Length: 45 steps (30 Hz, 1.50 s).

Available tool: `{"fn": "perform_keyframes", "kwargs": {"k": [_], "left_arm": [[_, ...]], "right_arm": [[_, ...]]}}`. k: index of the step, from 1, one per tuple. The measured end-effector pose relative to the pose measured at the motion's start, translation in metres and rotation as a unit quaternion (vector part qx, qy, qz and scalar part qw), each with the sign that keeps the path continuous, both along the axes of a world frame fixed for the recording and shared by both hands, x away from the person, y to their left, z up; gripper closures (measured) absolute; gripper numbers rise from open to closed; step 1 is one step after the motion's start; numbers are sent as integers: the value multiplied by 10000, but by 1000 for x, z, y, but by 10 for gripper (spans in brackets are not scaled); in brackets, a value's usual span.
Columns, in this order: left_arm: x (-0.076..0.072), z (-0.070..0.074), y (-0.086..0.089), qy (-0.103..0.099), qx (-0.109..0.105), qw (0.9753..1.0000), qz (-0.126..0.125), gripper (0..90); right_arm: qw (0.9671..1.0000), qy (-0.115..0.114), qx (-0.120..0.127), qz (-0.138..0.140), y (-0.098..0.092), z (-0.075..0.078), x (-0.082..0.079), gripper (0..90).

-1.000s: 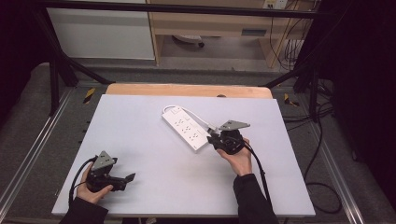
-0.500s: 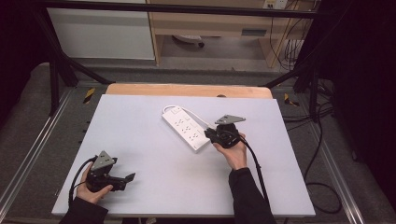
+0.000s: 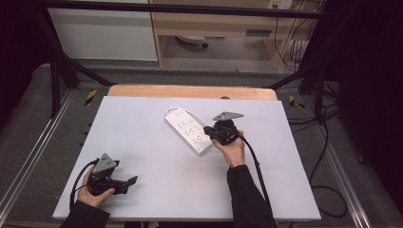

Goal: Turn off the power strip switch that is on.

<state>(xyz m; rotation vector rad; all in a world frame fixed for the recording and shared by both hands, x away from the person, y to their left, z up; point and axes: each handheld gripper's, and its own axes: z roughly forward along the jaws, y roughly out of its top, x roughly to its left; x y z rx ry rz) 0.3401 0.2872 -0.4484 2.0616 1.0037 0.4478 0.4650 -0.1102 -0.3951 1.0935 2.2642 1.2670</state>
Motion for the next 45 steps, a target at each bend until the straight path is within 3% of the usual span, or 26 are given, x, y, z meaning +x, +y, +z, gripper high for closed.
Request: {"fn": "perform_keyframes", "kwargs": {"k": [45], "left_arm": [[0, 0, 1, 17, -18, 10000, 19, 38]], "right_arm": [[9999, 87, 68, -70, 35, -8, 43, 900]]}}
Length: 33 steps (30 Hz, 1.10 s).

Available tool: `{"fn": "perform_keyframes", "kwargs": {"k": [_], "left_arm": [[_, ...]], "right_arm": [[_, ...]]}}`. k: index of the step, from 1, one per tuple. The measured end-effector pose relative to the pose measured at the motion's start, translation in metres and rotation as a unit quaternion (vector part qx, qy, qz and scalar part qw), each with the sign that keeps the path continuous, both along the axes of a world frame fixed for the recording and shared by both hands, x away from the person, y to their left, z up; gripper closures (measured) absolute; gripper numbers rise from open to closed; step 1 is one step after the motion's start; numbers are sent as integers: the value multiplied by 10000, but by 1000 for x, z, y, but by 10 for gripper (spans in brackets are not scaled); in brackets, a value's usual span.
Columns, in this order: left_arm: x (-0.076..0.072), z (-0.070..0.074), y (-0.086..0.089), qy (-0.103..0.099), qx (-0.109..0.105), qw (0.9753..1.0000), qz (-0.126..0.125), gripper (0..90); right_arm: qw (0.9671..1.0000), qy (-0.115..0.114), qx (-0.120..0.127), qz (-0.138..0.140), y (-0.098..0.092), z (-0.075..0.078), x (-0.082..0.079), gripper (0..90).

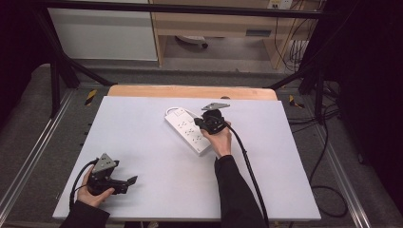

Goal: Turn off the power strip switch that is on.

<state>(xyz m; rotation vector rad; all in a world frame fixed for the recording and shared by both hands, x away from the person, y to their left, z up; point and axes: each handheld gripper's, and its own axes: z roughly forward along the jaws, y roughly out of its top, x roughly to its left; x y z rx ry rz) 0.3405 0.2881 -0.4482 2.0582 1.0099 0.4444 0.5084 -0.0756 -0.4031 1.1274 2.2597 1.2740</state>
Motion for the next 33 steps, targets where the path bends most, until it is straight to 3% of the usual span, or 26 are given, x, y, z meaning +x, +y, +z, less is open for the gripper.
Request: {"fn": "perform_keyframes", "kwargs": {"k": [12, 24, 33], "left_arm": [[0, 0, 0, -2, -14, 10000, -5, 38], [0, 0, 0, -5, -19, 10000, -7, 38], [0, 1, 1, -9, -38, 10000, -1, 38]], "right_arm": [[10000, -33, -86, 30, 11, 0, 9, 900], [9999, 114, -117, -32, 17, -16, 20, 900], [9997, 122, -203, -28, 26, -17, 27, 900]]}}
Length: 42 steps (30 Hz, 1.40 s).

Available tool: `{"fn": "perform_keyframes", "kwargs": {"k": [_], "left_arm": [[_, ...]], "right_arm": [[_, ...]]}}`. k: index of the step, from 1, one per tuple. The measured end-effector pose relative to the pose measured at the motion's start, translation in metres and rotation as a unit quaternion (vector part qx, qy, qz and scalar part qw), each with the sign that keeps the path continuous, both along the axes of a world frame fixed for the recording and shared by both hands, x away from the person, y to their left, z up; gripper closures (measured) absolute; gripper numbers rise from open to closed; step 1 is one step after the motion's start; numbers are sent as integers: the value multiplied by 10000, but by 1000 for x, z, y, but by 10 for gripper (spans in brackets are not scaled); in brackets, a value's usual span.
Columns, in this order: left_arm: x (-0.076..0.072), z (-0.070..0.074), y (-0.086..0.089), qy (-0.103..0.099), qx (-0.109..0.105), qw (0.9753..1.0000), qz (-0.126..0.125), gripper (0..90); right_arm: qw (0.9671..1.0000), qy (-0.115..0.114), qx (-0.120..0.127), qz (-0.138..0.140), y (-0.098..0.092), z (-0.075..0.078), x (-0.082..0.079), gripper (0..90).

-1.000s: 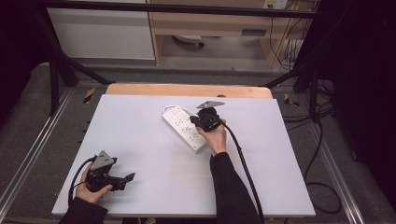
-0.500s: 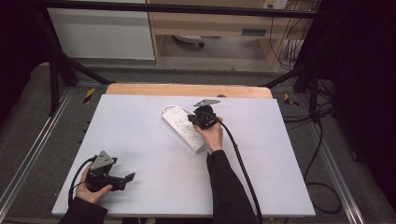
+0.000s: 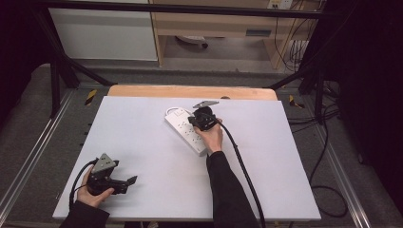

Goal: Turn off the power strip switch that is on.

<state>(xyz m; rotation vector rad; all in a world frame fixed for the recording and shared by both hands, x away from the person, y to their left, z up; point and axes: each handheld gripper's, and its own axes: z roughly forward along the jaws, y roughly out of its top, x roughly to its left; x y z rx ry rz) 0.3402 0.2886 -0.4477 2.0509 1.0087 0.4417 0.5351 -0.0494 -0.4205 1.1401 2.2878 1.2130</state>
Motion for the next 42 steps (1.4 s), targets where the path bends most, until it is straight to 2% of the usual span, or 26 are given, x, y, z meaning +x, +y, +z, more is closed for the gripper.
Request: {"fn": "perform_keyframes", "kwargs": {"k": [14, 42], "left_arm": [[0, 0, 0, -10, 9, 10000, -8, 38], [0, 0, 0, 0, -3, 10000, -2, 38]], "right_arm": [[9999, 40, -67, -104, 0, -10, 9, 900], [9999, -12, -82, -152, -2, -14, 13, 900]]}}
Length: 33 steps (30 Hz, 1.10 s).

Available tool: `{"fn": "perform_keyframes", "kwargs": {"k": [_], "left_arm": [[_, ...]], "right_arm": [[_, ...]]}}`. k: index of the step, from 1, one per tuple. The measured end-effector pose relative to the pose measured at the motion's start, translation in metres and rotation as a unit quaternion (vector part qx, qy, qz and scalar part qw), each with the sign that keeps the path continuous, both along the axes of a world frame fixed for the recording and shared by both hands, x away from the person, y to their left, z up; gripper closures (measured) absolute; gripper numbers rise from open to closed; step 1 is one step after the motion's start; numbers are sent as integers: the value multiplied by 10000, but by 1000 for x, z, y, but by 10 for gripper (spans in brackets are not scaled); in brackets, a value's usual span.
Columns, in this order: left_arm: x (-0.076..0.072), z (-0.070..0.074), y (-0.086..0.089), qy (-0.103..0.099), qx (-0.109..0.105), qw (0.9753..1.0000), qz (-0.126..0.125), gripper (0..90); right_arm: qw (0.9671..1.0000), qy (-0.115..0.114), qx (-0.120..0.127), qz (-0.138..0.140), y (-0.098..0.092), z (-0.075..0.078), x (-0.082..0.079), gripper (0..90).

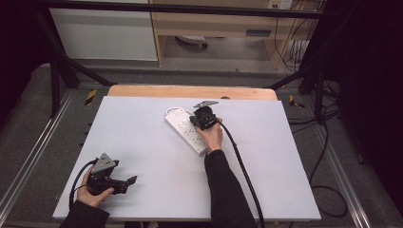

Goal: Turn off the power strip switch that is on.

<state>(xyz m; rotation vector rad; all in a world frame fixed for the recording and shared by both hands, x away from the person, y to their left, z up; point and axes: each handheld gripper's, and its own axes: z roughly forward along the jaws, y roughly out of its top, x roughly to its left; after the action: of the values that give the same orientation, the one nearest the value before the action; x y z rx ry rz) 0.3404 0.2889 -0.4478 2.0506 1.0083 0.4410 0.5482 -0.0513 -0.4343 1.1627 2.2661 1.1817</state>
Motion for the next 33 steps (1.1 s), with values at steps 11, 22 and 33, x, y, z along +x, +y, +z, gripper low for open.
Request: {"fn": "perform_keyframes", "kwargs": {"k": [11, 22, 33], "left_arm": [[0, 0, 0, -15, 4, 10000, -3, 39], [-1, 1, 0, -17, 10, 10000, -1, 38], [-1, 1, 0, -24, 11, 10000, 3, 38]], "right_arm": [[10000, -25, 45, 14, 2, -1, 0, 900], [10000, -66, 11, 28, 3, -2, 0, 900], [9999, -79, 45, 45, 2, -3, 0, 900]]}}
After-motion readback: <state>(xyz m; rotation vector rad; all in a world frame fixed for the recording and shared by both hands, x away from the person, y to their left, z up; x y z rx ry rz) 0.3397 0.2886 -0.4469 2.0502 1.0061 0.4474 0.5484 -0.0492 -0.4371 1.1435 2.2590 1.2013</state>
